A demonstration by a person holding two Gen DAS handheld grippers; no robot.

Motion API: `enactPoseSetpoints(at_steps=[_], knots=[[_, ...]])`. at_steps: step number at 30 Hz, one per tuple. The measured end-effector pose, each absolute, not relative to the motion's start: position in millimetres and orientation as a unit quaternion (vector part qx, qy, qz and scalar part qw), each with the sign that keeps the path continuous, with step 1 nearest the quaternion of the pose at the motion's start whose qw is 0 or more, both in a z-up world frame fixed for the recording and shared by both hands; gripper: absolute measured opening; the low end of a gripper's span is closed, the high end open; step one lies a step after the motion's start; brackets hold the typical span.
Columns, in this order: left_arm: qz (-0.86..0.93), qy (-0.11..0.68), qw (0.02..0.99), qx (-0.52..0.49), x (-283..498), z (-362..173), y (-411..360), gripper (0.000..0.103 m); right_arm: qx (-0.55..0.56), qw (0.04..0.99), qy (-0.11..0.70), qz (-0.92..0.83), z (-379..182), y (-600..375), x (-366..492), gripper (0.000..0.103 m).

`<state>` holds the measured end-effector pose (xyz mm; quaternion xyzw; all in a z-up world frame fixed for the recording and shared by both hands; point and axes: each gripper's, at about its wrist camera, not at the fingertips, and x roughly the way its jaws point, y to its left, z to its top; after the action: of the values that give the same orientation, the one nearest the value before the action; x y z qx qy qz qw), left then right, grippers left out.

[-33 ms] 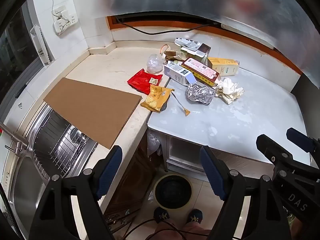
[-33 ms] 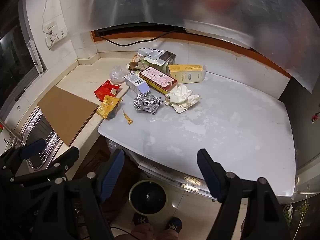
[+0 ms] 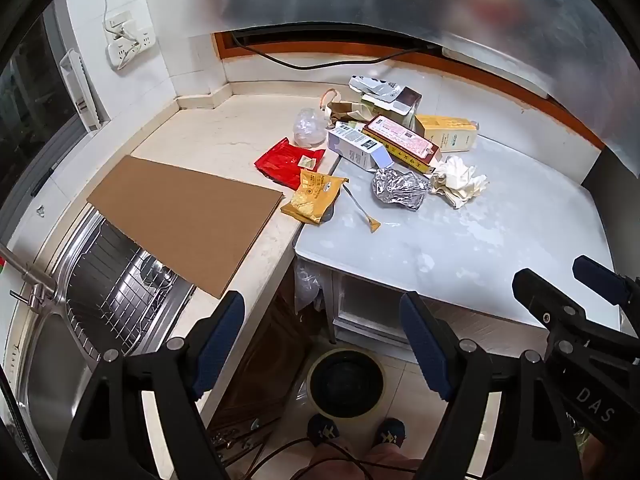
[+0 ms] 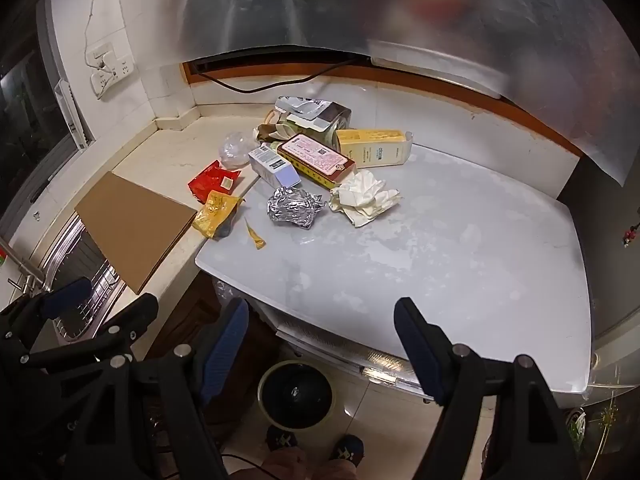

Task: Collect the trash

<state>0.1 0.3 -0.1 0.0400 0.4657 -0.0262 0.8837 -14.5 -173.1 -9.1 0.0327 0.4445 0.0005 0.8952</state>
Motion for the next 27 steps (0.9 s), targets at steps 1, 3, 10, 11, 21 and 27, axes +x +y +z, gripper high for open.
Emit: enactPoseSetpoints(at_steps=[1,3,10,11,21,27], knots=[[-0.026,0.465,0.884,0.041,0,0,0,0.078,0.031,0.895,0.446,0.000,-9,-173,-15,0.076],[-0.028,0.465,0.884,0.041,0,0,0,0.078,0.033,0.895,0.445,-0.001,-10,-174,-15,0.076],[-0.036,0.467,0.882,0.045,5,2,-3,0.078,0.042,0.892,0.449,-0.002,-6,-175,-13,0.076],[-0.037,0.467,0.882,0.045,6,2,-3,0.077,0.044,0.892,0.449,-0.003,-4,-174,-12,0.076],[-0.047,0.462,0.884,0.050,3,5,-4,0.077,0.049,0.898,0.437,-0.011,2,-174,-19,0.076],[-0.059,0.465,0.882,0.050,2,7,-2,0.077,0.052,0.899,0.435,-0.020,5,-168,-26,0.076]])
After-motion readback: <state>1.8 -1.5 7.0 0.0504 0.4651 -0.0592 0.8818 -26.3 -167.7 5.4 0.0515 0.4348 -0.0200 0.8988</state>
